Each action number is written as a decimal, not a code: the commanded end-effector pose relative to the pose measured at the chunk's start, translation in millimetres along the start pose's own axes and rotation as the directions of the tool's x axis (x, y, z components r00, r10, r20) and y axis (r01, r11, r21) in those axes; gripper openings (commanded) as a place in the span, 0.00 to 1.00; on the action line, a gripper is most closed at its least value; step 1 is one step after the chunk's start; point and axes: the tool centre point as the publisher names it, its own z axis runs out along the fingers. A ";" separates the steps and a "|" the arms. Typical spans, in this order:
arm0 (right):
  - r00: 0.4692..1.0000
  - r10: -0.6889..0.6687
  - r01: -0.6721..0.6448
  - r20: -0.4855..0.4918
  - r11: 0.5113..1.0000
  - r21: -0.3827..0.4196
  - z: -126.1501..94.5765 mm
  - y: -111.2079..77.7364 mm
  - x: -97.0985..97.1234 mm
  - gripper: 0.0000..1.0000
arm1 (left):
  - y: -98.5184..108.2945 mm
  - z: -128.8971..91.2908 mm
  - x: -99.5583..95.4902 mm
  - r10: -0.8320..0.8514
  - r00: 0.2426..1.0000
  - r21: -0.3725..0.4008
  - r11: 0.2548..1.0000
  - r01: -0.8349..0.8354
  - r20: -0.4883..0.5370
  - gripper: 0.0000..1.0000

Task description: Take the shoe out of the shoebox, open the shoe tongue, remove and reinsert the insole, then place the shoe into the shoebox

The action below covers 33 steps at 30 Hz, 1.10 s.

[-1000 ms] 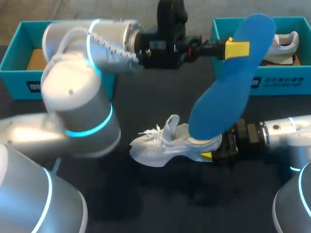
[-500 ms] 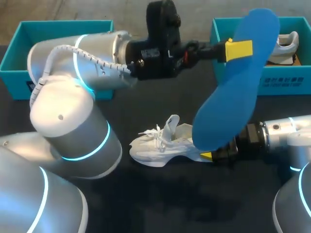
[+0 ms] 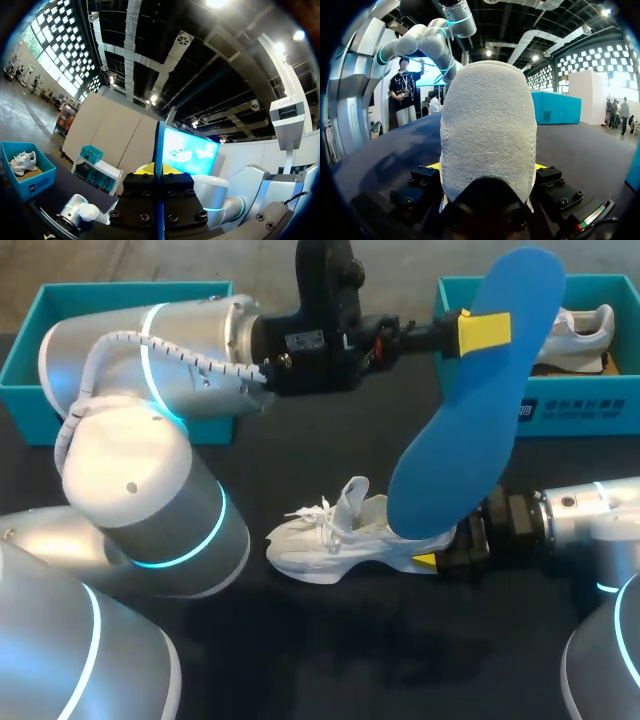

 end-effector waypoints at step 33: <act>1.000 -0.001 0.001 0.001 1.000 0.001 1.5 -1.8 0.7 0.00 | -22.9 -8.8 19.0 -0.301 0.953 -0.134 0.946 0.294 -0.028 0.00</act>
